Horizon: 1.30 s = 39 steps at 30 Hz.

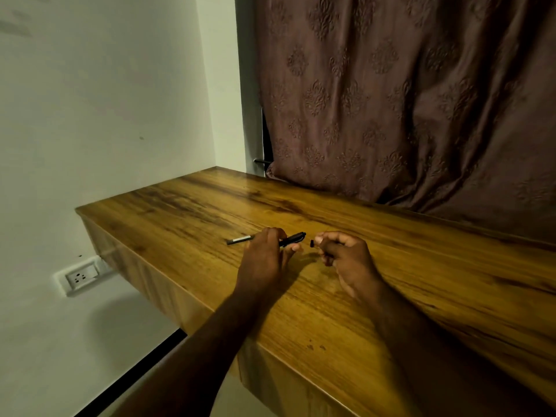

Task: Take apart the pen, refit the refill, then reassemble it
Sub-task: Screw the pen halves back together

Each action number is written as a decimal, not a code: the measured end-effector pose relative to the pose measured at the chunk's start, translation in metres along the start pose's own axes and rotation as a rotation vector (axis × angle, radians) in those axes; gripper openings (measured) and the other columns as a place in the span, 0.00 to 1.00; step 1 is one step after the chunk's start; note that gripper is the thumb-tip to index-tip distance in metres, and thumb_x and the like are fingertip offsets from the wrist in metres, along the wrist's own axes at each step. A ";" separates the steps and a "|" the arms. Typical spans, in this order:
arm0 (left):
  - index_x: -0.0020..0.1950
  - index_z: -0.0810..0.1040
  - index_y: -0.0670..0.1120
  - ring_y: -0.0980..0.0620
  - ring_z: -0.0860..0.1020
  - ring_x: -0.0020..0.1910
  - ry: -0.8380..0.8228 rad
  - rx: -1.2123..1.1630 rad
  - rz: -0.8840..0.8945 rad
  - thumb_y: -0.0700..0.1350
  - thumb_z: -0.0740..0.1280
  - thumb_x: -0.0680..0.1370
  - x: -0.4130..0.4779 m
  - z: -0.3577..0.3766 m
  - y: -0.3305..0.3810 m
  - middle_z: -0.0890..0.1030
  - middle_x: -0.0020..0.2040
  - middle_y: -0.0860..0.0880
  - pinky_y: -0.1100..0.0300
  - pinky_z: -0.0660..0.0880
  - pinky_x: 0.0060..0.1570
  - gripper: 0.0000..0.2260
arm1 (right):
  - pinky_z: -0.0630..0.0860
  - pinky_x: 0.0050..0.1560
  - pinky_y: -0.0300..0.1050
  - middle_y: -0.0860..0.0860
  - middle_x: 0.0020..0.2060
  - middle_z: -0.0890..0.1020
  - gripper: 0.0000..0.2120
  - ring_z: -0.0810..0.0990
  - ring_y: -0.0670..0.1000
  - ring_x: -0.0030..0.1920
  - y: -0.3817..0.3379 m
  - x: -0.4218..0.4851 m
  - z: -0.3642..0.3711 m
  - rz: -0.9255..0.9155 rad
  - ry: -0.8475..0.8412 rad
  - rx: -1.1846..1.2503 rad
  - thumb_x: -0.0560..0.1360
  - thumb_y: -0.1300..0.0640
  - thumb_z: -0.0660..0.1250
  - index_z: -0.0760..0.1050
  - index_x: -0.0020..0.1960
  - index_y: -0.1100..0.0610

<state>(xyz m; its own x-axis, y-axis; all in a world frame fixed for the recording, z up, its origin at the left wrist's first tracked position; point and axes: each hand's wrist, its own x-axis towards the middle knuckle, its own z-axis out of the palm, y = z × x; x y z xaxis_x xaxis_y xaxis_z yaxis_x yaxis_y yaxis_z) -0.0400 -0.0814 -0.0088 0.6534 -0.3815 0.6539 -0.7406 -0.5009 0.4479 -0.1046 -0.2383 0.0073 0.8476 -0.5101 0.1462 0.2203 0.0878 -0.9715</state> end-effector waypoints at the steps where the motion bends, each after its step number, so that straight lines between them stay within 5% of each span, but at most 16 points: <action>1: 0.52 0.71 0.48 0.53 0.70 0.44 -0.017 0.018 0.003 0.59 0.54 0.78 0.001 0.001 0.000 0.73 0.46 0.51 0.54 0.68 0.45 0.16 | 0.69 0.32 0.40 0.56 0.35 0.80 0.04 0.75 0.48 0.32 -0.001 0.001 -0.003 0.024 0.009 0.086 0.73 0.69 0.68 0.80 0.44 0.62; 10: 0.55 0.73 0.46 0.46 0.74 0.50 -0.160 0.030 0.025 0.53 0.56 0.79 0.002 0.003 -0.001 0.78 0.51 0.45 0.52 0.68 0.50 0.14 | 0.78 0.34 0.38 0.55 0.34 0.84 0.04 0.81 0.48 0.33 0.002 0.007 -0.008 0.074 -0.083 0.314 0.74 0.69 0.67 0.79 0.47 0.64; 16: 0.54 0.76 0.45 0.45 0.76 0.49 -0.167 0.003 0.050 0.62 0.50 0.75 0.001 -0.002 0.003 0.79 0.49 0.45 0.50 0.72 0.50 0.25 | 0.78 0.35 0.38 0.57 0.37 0.85 0.03 0.82 0.48 0.35 0.005 0.008 -0.009 0.067 -0.120 0.311 0.74 0.67 0.68 0.80 0.47 0.64; 27: 0.52 0.75 0.48 0.46 0.76 0.47 -0.137 0.072 0.086 0.50 0.63 0.78 0.002 0.007 -0.006 0.78 0.47 0.48 0.51 0.72 0.47 0.07 | 0.79 0.36 0.39 0.58 0.38 0.85 0.04 0.82 0.49 0.35 0.003 0.007 -0.009 0.080 -0.130 0.304 0.73 0.67 0.68 0.80 0.47 0.64; 33: 0.51 0.76 0.49 0.48 0.76 0.44 -0.131 0.062 0.103 0.60 0.58 0.76 0.002 0.006 -0.005 0.78 0.46 0.49 0.52 0.71 0.44 0.17 | 0.79 0.35 0.39 0.57 0.37 0.84 0.03 0.82 0.50 0.35 0.004 0.007 -0.008 0.084 -0.138 0.280 0.73 0.67 0.68 0.80 0.46 0.64; 39: 0.50 0.76 0.49 0.48 0.77 0.43 -0.107 0.067 0.130 0.58 0.62 0.77 0.002 0.006 -0.004 0.79 0.45 0.49 0.53 0.72 0.44 0.13 | 0.76 0.33 0.40 0.56 0.36 0.83 0.03 0.80 0.49 0.33 0.003 0.005 -0.007 0.073 -0.150 0.197 0.73 0.67 0.68 0.81 0.45 0.63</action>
<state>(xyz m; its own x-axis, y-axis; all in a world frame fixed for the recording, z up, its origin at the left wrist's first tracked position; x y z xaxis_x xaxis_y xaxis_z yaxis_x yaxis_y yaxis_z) -0.0347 -0.0843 -0.0133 0.5687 -0.5247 0.6335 -0.8100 -0.4913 0.3203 -0.1026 -0.2463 0.0035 0.9236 -0.3652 0.1169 0.2329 0.2922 -0.9275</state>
